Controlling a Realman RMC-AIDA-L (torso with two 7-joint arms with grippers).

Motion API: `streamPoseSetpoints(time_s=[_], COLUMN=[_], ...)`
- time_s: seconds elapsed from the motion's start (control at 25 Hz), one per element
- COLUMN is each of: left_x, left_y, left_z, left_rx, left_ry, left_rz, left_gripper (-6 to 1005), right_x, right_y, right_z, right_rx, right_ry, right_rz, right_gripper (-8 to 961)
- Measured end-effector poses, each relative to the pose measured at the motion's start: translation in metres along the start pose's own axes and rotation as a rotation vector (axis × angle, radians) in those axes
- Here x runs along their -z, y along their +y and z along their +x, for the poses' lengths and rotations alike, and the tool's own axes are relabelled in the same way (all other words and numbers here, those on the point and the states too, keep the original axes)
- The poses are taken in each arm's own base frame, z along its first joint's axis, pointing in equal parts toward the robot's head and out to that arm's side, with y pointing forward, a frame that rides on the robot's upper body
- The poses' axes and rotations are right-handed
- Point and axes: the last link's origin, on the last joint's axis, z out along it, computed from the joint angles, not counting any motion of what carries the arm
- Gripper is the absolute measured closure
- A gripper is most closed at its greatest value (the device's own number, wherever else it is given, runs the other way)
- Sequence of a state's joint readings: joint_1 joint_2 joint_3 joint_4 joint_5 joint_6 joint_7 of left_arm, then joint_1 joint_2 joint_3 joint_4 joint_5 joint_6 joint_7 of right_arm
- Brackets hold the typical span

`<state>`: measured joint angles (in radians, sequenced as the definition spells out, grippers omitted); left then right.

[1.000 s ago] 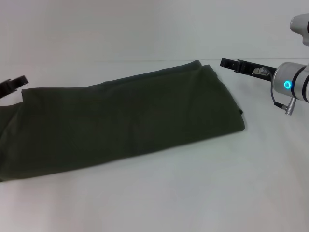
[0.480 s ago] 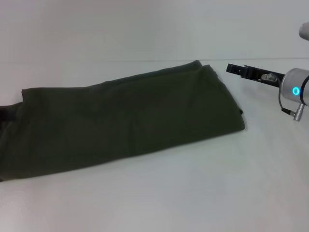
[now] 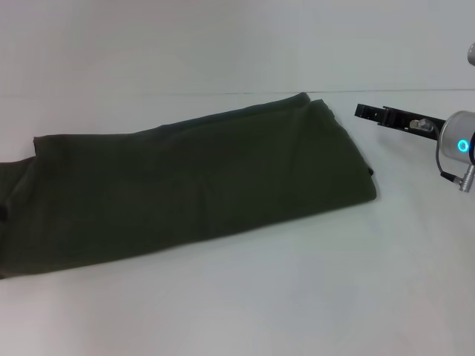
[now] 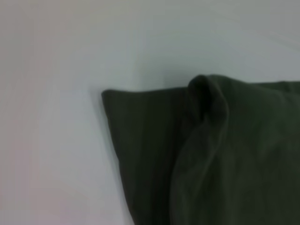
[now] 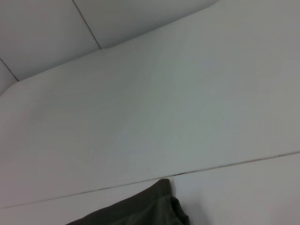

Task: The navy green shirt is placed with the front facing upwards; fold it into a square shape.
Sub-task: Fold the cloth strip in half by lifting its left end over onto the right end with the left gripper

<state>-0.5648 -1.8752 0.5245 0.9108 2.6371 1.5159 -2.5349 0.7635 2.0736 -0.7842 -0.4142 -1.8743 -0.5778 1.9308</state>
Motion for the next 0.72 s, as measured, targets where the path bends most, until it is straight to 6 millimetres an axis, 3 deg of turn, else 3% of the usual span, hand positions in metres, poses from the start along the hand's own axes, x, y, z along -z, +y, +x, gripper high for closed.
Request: streamPoseSetpoints(time_s=[0.72], left_x=[-0.001], left_y=[-0.001], left_z=[-0.012], left_rx=[0.045], left_ry=[-0.122], left_rz=[-0.034], left_gripper=[388], right_x=[0.002], right_y=[-0.006], right_z=[-0.004], right_rx=[0.008], right_ry=[-0.004], right_rz=[0.011], right_gripper=[177])
